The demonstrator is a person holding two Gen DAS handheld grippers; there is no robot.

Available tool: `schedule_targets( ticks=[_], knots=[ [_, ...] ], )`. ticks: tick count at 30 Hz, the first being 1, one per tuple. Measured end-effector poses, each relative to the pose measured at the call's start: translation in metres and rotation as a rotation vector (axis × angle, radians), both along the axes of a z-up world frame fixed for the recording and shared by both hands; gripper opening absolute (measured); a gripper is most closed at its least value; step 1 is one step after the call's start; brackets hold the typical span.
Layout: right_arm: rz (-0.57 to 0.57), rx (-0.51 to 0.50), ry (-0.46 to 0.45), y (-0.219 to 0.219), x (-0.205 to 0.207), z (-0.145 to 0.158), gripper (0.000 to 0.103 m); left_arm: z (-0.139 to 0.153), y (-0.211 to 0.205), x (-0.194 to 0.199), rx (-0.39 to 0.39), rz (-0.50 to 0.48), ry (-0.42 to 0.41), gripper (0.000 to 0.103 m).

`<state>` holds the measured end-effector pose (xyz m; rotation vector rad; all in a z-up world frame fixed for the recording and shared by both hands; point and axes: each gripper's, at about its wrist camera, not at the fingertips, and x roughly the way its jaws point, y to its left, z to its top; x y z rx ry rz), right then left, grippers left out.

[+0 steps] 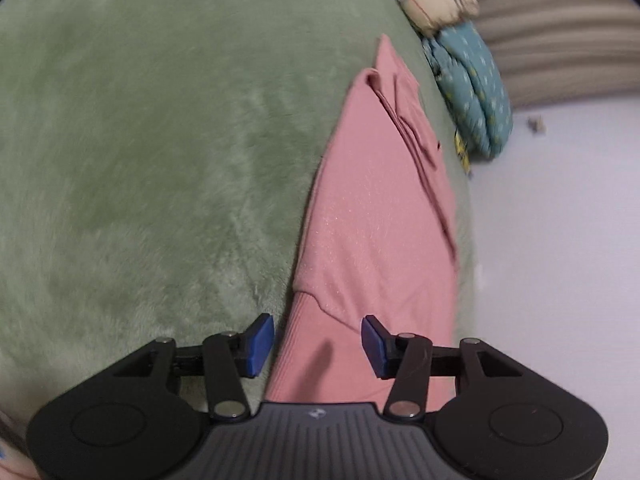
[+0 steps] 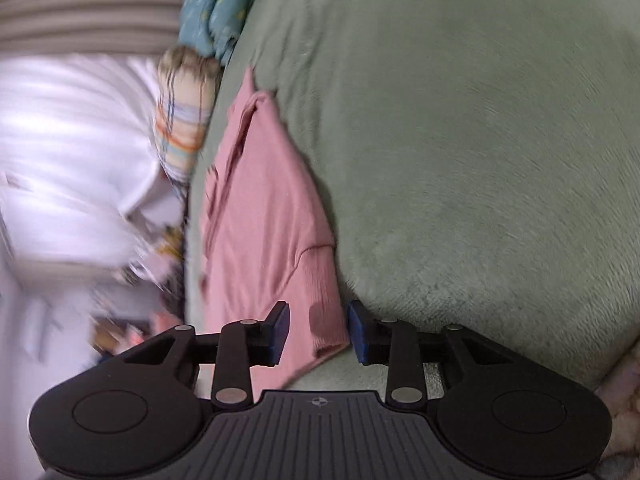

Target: Fold clothes

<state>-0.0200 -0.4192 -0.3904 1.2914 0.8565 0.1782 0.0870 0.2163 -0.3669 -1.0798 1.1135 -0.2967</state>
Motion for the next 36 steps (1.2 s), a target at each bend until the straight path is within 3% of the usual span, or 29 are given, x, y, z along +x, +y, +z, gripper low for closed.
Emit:
schedule_targets(
  ticks=[8,11,16,20,22,28,33,36],
  knots=[
    [0.015,0.05,-0.052,0.012,0.004,-0.005,0.036,-0.006,-0.017,0.012,0.005,-0.079,-0.012,0.048],
    [0.007,0.075,-0.074,0.013,0.005,-0.007,0.036,-0.012,-0.025,0.02,-0.049,-0.092,-0.01,0.052],
    [-0.015,0.097,-0.081,0.012,0.007,-0.01,0.036,-0.017,-0.029,0.022,-0.09,-0.077,-0.029,0.068],
    [-0.002,0.059,-0.07,0.013,0.011,-0.007,0.036,-0.02,-0.03,0.022,-0.12,-0.041,-0.021,0.07],
    [-0.001,0.054,-0.062,0.013,0.012,-0.006,0.036,-0.02,-0.032,0.025,-0.114,-0.069,-0.028,0.073],
    [0.014,0.052,-0.038,0.012,0.017,-0.005,0.041,-0.015,-0.033,0.038,-0.159,-0.135,-0.009,0.071],
    [0.028,0.052,-0.019,0.011,0.02,-0.003,0.041,-0.022,-0.047,0.043,-0.121,-0.194,-0.011,0.071],
    [0.026,0.062,0.003,0.01,0.022,-0.003,0.041,-0.025,-0.045,0.045,-0.149,-0.185,0.002,0.07]
  ],
)
